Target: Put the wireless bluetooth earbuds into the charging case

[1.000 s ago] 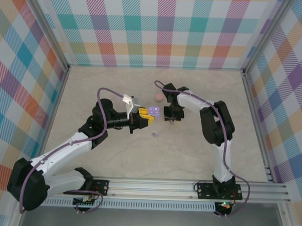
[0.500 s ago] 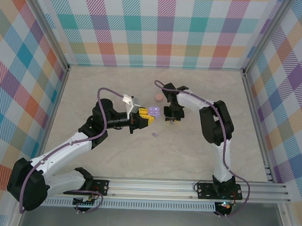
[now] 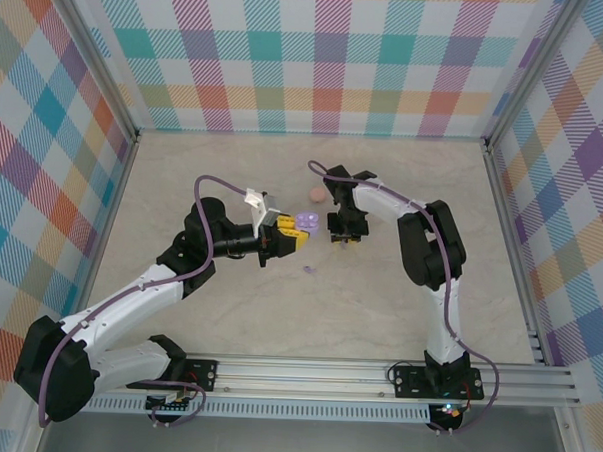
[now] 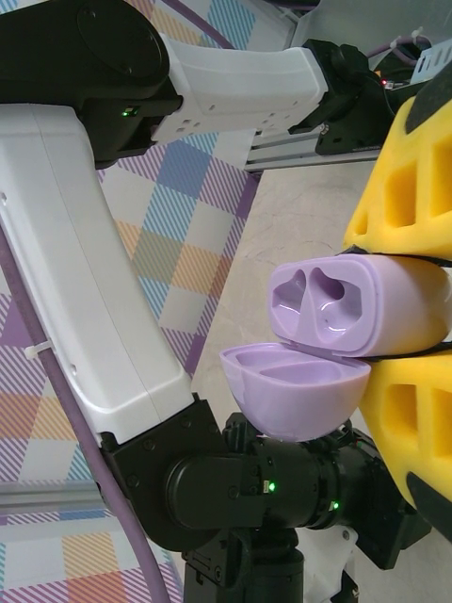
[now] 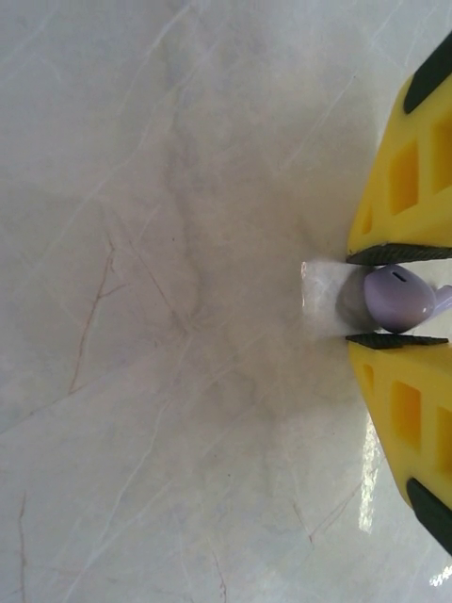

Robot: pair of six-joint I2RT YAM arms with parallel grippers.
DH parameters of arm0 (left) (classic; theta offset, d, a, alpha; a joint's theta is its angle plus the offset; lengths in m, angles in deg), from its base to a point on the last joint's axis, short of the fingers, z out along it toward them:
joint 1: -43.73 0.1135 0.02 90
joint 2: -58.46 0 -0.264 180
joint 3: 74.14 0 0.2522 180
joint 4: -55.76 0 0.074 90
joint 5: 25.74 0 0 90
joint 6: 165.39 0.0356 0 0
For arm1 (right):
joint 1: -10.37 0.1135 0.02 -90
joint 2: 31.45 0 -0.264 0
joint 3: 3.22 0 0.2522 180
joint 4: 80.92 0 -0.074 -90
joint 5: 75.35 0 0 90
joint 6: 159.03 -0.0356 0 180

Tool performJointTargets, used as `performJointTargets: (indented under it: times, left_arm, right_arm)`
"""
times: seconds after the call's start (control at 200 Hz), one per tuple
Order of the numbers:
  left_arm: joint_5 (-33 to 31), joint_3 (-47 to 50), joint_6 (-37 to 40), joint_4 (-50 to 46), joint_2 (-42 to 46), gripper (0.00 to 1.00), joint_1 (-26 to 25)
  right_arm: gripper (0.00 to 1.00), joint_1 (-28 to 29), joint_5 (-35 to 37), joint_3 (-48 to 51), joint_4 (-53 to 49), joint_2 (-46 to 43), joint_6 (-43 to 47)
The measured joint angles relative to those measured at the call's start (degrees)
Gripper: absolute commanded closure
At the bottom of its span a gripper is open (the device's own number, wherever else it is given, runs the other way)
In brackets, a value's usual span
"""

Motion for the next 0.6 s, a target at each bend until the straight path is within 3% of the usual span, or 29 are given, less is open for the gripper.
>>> performJointTargets:
  times: [0.305,0.6]
  left_arm:
    - [-0.11,0.0,0.0,-0.02,-0.15,0.8,0.0]
    - [-0.44,0.0,-0.02,-0.81,-1.01,0.8,0.0]
  right_arm:
    - [0.76,-0.98,-1.11,1.66,1.64,-1.03,-0.26]
    - [0.76,-4.24,-8.02,9.55,9.81,-5.66,-2.58]
